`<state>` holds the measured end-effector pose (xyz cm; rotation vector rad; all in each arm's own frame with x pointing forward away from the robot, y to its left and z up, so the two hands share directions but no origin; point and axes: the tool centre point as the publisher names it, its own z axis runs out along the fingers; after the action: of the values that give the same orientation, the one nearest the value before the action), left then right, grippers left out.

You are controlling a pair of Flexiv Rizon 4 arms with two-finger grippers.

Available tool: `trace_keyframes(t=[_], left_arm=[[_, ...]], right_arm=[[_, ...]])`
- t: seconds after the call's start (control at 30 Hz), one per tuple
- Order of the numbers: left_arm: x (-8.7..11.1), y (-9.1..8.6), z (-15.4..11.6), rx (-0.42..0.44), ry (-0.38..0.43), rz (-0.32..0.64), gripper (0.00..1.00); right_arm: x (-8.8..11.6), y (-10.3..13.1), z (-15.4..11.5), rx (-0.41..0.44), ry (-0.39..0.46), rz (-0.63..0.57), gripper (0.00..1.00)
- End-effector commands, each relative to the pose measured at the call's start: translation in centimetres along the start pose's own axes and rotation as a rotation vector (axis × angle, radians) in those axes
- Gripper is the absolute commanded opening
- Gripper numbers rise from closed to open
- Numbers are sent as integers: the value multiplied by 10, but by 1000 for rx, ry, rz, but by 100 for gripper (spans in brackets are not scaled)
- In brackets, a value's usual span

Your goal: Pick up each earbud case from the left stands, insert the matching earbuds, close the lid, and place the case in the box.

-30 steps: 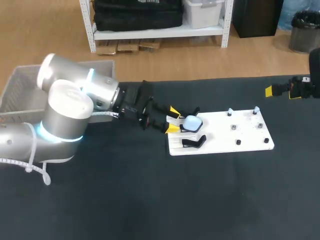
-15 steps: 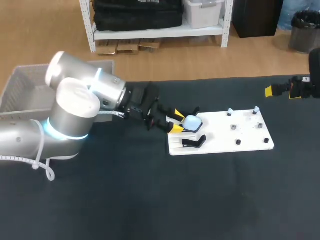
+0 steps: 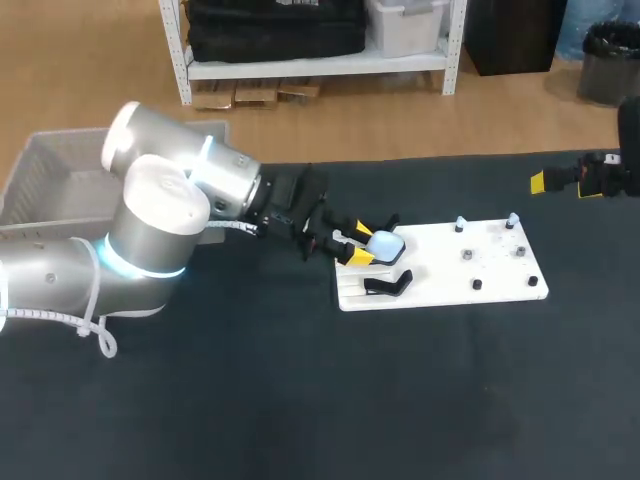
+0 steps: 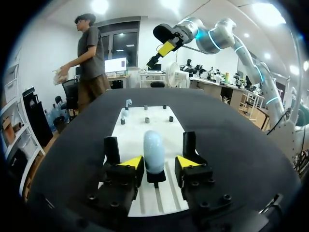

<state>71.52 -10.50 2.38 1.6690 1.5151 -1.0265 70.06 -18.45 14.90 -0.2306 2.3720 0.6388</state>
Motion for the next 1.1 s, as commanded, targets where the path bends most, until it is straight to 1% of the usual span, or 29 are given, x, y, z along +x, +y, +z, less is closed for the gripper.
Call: trace_keyframes(t=[0.03, 0.23, 0.77, 0.97, 1.1], left_arm=[[1, 8, 4, 11, 3, -6, 38], [0, 10, 6, 8, -8, -20, 32], [0, 9, 15, 22, -19, -37, 32], [-1, 7, 17, 21, -20, -38, 34], [0, 8, 18, 15, -23, -44, 31]], right_arm=[[0, -1, 0, -2, 1, -1, 100], [0, -1, 0, -2, 1, -1, 100], [0, -1, 0, -2, 1, -1, 100], [0, -1, 0, -2, 1, -1, 100], [0, -1, 0, -2, 1, -1, 100]])
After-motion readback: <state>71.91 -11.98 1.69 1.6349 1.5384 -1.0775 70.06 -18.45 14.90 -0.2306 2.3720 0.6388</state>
